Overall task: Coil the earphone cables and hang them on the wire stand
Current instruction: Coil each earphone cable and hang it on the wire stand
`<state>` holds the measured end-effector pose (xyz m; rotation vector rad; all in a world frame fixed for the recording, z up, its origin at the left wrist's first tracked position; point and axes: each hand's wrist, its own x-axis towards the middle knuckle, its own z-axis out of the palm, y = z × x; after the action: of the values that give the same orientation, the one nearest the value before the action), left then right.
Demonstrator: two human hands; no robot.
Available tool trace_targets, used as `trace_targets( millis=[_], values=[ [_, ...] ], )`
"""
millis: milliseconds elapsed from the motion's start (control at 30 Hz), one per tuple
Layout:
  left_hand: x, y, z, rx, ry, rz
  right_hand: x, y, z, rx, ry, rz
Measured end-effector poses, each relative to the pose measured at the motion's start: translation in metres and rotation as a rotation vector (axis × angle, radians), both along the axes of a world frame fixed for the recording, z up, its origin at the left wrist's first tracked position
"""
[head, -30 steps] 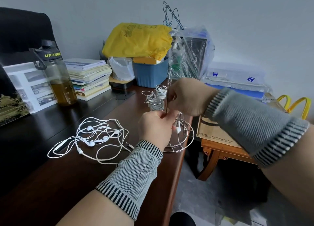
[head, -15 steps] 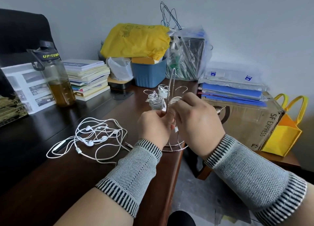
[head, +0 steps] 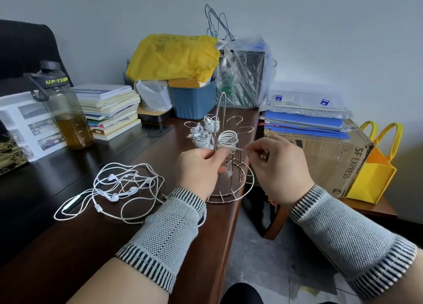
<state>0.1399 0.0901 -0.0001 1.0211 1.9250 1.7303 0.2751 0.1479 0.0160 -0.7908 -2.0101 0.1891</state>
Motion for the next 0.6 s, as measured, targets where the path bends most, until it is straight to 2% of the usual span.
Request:
trace_targets(
  millis=[233,300,500,600],
  values=[
    [0.007,-0.007,0.006,0.012,-0.021,-0.055,0.008,0.019,0.022,-0.253,-0.117,-0.069],
    [0.007,-0.006,0.005,0.007,-0.005,-0.044,0.01,0.025,0.033,-0.298,-0.221,-0.101],
    [0.007,-0.002,0.003,-0.011,0.006,-0.004,-0.004,0.034,0.078,-0.217,-0.532,-0.192],
    [0.006,-0.002,0.003,-0.018,-0.009,0.008,-0.019,0.035,0.093,-0.251,-0.642,-0.166]
  ],
)
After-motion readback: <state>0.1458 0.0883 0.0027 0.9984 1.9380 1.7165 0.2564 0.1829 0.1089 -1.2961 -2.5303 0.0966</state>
